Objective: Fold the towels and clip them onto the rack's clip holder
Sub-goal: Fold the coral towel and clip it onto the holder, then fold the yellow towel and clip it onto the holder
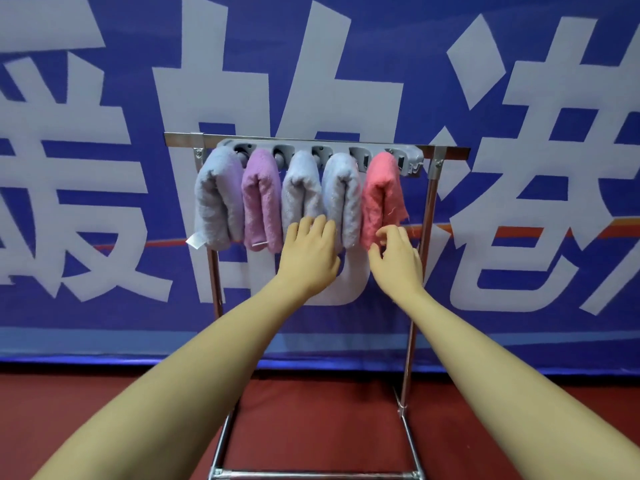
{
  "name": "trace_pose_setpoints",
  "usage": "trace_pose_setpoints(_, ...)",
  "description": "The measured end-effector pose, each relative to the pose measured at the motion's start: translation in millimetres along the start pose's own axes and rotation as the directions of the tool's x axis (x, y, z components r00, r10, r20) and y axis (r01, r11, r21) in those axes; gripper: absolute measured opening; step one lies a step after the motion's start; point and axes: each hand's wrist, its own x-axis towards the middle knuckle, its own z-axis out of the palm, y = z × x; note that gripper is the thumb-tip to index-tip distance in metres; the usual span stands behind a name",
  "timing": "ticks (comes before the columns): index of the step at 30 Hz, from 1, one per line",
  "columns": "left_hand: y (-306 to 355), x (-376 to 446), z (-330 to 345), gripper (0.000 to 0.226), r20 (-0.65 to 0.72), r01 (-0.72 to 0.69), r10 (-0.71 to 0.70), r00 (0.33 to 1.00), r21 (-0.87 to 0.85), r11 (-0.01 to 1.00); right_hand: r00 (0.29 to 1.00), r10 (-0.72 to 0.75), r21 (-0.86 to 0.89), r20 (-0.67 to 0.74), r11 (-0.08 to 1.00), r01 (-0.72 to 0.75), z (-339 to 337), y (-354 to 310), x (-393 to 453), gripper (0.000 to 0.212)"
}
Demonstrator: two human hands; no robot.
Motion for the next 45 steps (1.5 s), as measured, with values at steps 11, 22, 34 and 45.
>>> trace_pose_setpoints(11,-20,-115,35,0.030,0.285,0.141,-0.116,0.951,-0.069,0.988,0.961,0.053,0.037,0.272,0.997,-0.066,59,-12,-94,0.016)
trace_pose_setpoints(22,-65,-240,177,0.034,0.673,0.281,-0.195,0.713,-0.020,0.959,0.747,0.163,-0.087,0.644,0.986,-0.140,219,41,-195,0.017)
trace_pose_setpoints(34,-88,-398,352,0.036,0.915,0.530,-0.254,0.313,0.054,0.847,0.388,0.197,-0.152,0.900,0.978,-0.144,392,123,-352,0.011)
trace_pose_setpoints(45,-70,-510,427,0.054,0.990,0.499,-0.131,0.049,0.090,0.862,0.026,0.290,-0.291,0.957,0.953,0.086,469,176,-444,0.041)
